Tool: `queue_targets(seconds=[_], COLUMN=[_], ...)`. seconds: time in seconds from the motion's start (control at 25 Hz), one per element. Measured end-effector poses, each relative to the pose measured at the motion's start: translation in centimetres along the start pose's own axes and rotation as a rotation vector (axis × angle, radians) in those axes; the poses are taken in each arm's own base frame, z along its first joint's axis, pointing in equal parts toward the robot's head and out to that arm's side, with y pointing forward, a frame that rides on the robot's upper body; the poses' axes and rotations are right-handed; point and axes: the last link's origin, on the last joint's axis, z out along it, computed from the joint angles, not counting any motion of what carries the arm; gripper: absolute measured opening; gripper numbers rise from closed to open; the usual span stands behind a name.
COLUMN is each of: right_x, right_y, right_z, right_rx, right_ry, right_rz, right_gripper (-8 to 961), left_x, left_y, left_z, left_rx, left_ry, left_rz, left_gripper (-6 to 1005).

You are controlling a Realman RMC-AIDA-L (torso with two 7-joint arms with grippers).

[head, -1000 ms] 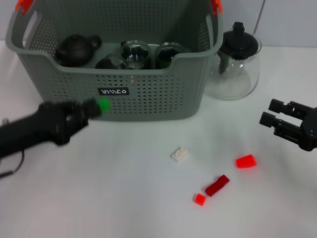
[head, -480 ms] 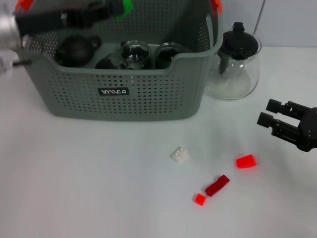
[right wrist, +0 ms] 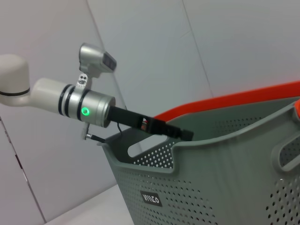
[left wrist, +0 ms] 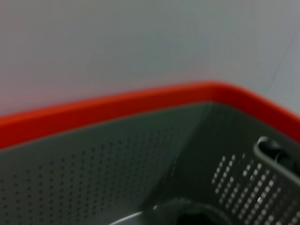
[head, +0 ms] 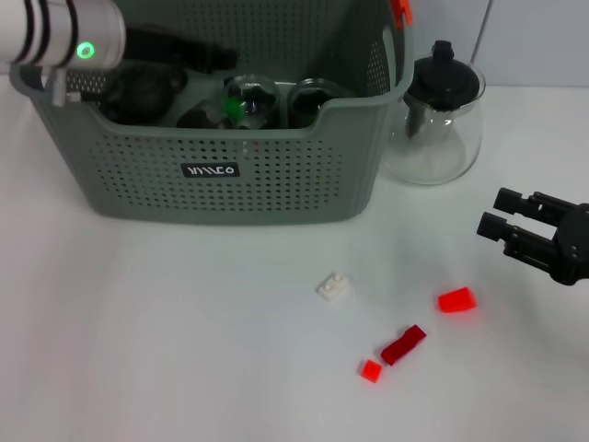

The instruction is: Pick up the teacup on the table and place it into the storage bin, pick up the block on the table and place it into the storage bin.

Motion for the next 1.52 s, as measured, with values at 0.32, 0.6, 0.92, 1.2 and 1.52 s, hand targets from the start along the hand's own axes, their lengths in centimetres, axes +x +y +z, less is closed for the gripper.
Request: queue_targets(seconds=[0.32,0.6,0.92,1.2,1.52], right_x=[-0.1,0.3,-1.0,-7.5,-13.4], right_y=[0.0,0.3,1.7,1.2,2.5], right_z=[0.1,0.1,0.4,2.6,8.8], right_rx=[0.001,-0.011,-0.159,-0.112,0.131], right_ry=[-0.002,0.002,0.103,0.539,1.056], right_rz=[-0.003,-0.049,-0.102,-0.033,-0.111], right_gripper=[593,593,593,593,595], left_x=[0.1,-9.8,-20.8,-23.1,-23.5], left_y=[2.4,4.1,6.5,6.7,7.0], left_z=[-6.0,-13.1,-10.6,-10.4,-10.3], left_rx=[-0.173,-0.468,-0.422,-0.406,-0.419], left_ry=[0.350,0.709,0.442,0.350,0.341], left_rz=[-0.018,0.098,0.162,0.123,0.109], left_gripper=[313,640,843,843,843])
